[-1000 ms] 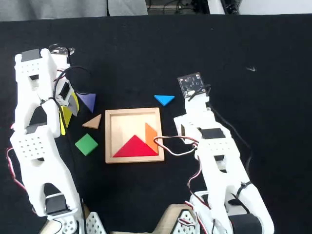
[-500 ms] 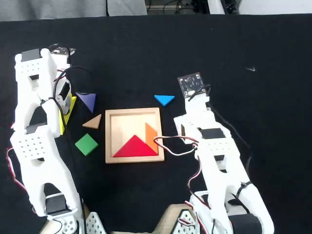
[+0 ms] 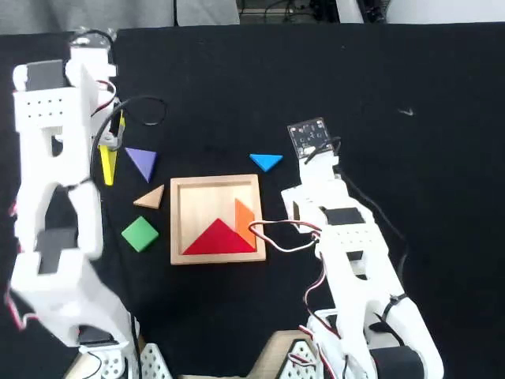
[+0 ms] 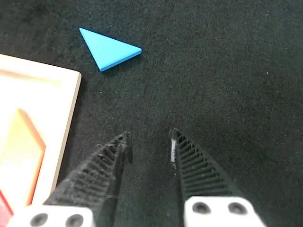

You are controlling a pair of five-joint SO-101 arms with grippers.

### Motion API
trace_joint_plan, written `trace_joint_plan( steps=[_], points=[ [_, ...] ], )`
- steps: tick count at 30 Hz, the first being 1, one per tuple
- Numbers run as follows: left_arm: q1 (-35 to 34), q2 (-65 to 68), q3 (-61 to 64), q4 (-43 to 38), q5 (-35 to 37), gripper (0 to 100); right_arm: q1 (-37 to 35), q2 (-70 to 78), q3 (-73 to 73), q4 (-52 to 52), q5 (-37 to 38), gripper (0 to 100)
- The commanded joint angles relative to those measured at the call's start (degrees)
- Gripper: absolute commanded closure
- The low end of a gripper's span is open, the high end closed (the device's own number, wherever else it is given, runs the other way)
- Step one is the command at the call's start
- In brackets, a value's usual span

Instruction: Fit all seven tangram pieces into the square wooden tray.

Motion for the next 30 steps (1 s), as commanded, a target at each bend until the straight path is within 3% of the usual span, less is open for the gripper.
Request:
trace_joint_plan(
  steps=[1, 7, 10, 13, 17, 27, 30],
  points=[
    [3.8, -15.2, 6.6, 0.8, 6.7, 97, -0.8, 0.2, -0.2, -1.1, 0.5, 86.1],
    [6.8, -23.2, 14.5, 0.6, 19.5, 97, -0.8, 0.2, -0.2, -1.1, 0.5, 86.1],
    [11.7, -25.0, 18.6, 0.6, 21.2, 97, -0.7, 0.2, 0.0, -1.1, 0.5, 86.1],
    [18.3, -25.7, 21.9, 0.5, 27.9, 97, -0.7, 0.2, 0.1, -1.1, 0.5, 86.1],
    [21.8, -25.7, 26.9, -0.9, 34.0, 97, -0.7, 0.2, 0.2, -1.1, 0.5, 86.1],
    [21.4, -26.1, 53.1, -29.7, 33.8, 97, -0.7, 0.2, 0.2, -1.1, 0.5, 86.1],
    [21.7, -26.0, 56.3, -33.9, 33.8, 97, -0.7, 0.2, 0.2, -1.1, 0.5, 86.1]
  ],
)
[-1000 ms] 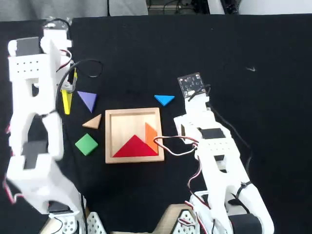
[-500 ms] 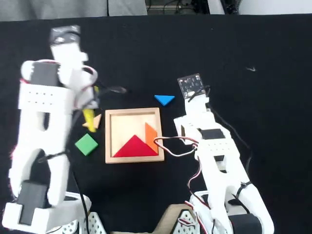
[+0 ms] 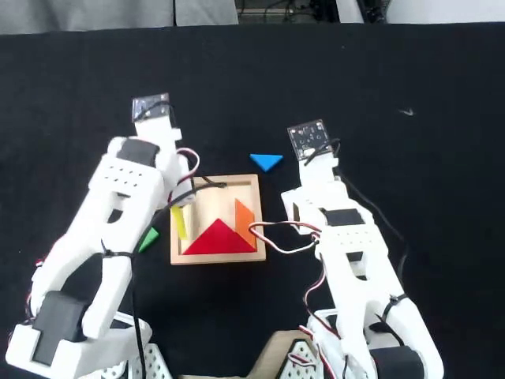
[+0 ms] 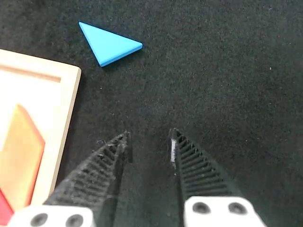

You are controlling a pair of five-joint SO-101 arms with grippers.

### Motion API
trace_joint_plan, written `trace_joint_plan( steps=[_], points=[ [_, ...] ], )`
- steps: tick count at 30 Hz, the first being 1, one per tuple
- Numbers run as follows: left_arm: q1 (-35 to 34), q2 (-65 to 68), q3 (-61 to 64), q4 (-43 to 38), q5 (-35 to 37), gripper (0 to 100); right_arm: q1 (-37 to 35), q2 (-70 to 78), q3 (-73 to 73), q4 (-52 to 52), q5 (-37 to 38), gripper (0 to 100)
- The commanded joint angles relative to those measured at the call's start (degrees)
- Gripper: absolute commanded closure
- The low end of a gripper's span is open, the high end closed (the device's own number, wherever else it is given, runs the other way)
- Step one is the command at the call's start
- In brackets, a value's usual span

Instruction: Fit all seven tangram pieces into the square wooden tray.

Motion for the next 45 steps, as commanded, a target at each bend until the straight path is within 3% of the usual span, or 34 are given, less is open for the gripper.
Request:
trace_joint_plan(
  steps=[1, 9, 36, 42, 45],
  points=[
    [1.0, -2.2, 3.5, -6.9, 0.1, 97, -0.7, 0.2, -0.5, -1.1, 0.5, 86.1],
    [0.9, -2.1, 4.9, -8.0, -3.6, 97, -0.7, 0.2, -0.5, -1.1, 0.5, 86.1],
    [1.1, -2.1, 9.4, -9.7, -4.8, 97, -0.7, 0.2, -0.4, -1.1, 0.5, 86.1],
    [0.7, -2.5, 7.9, -4.6, -2.8, 81, -0.7, 0.2, -0.4, -1.1, 0.5, 86.1],
    [0.5, -2.3, 6.9, -4.6, -1.9, 79, -0.7, 0.2, -0.4, -1.1, 0.5, 86.1]
  ],
)
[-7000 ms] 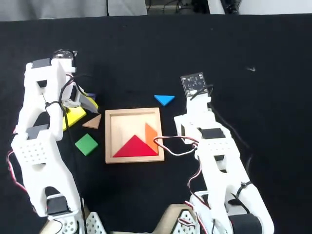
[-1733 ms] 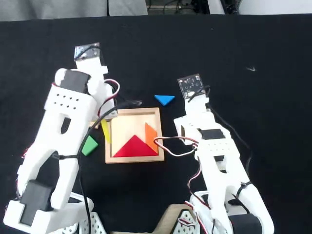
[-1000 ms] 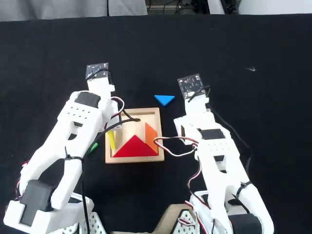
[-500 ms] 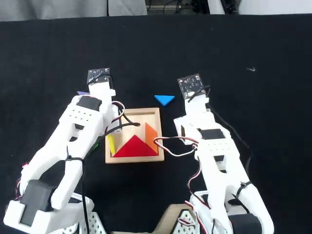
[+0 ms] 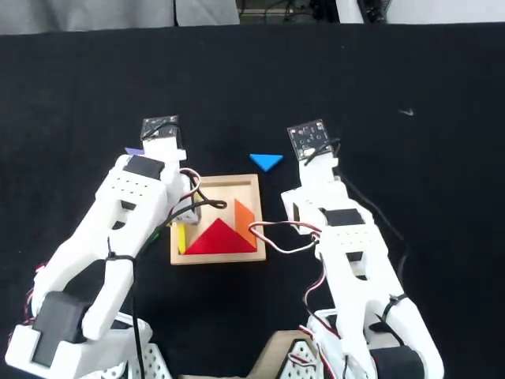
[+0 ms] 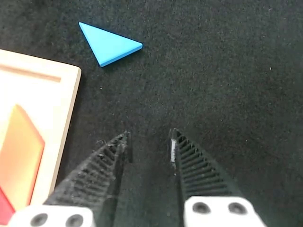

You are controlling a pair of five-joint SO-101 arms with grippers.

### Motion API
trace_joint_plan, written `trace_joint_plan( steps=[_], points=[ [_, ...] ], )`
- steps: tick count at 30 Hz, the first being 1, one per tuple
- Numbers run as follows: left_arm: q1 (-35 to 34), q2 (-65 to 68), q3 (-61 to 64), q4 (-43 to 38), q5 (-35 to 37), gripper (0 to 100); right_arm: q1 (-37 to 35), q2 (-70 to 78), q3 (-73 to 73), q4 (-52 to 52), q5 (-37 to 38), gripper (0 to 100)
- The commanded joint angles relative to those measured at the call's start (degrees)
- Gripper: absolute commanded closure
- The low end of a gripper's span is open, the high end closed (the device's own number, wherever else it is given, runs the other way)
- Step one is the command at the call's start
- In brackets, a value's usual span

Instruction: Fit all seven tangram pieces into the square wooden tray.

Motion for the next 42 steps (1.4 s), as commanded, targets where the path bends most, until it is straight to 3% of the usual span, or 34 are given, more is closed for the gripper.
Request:
trace_joint_plan(
  steps=[1, 8, 16, 23, 31, 42],
  points=[
    [0.3, -2.3, -2.9, 0.5, 1.6, 79, -0.7, 0.2, -0.4, -1.1, 0.5, 86.1],
    [0.7, -2.6, -2.9, -3.3, 1.9, 79, -0.7, 0.2, -0.4, -1.1, 0.5, 86.1],
    [8.1, -2.6, -3.0, -4.3, 2.0, 79, -0.7, 0.2, -0.4, -1.1, 0.5, 86.1],
    [8.7, -2.7, -8.0, -4.5, 2.0, 79, -0.7, 0.2, -0.4, -1.1, 0.5, 86.1],
    [9.6, 3.4, -4.2, -24.1, 1.9, 79, -0.7, 0.2, -0.4, -1.1, 0.5, 86.1],
    [7.3, 14.2, -4.8, -24.8, 1.4, 79, -0.7, 0.2, -0.4, -1.1, 0.5, 86.1]
  ],
)
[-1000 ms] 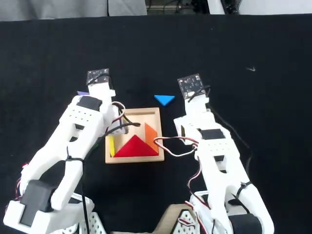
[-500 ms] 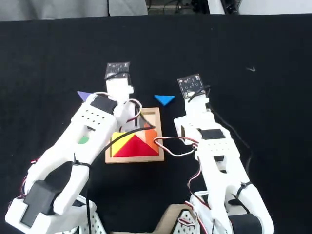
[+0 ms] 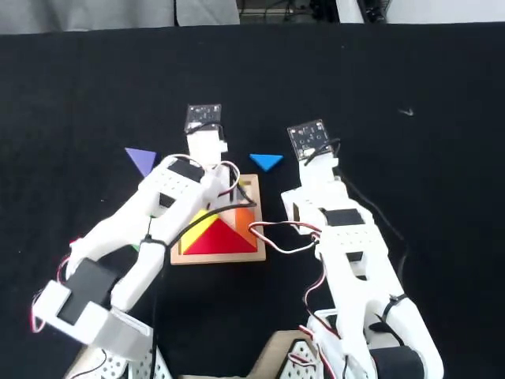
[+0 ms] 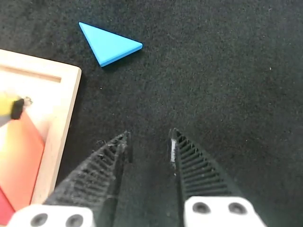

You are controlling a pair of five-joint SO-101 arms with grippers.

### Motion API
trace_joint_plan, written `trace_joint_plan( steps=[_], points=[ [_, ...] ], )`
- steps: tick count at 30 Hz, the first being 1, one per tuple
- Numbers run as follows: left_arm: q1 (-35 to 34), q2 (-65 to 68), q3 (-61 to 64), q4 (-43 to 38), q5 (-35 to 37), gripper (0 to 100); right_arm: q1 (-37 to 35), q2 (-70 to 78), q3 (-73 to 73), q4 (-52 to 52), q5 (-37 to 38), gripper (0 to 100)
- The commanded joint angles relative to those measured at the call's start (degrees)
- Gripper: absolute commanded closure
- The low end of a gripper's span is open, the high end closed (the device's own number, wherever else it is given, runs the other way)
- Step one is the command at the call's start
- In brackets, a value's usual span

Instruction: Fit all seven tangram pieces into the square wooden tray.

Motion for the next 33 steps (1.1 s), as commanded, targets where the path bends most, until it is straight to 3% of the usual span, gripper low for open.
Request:
trace_joint_plan(
  steps=[1, 21, 27, 33],
  points=[
    [-2.1, 0.6, -1.3, 0.1, 0.0, 79, -0.7, 0.2, -0.4, -1.1, 0.5, 86.1],
    [-6.1, 1.1, 0.4, 8.1, -6.4, 79, -0.7, 0.2, -0.4, -1.1, 0.5, 86.1],
    [-6.5, 1.1, -1.7, 15.6, -9.0, 79, -0.7, 0.2, -0.4, -1.1, 0.5, 86.1],
    [-8.1, 0.5, -7.5, 16.4, -8.4, 79, -0.7, 0.2, -0.4, -1.1, 0.5, 86.1]
  ],
)
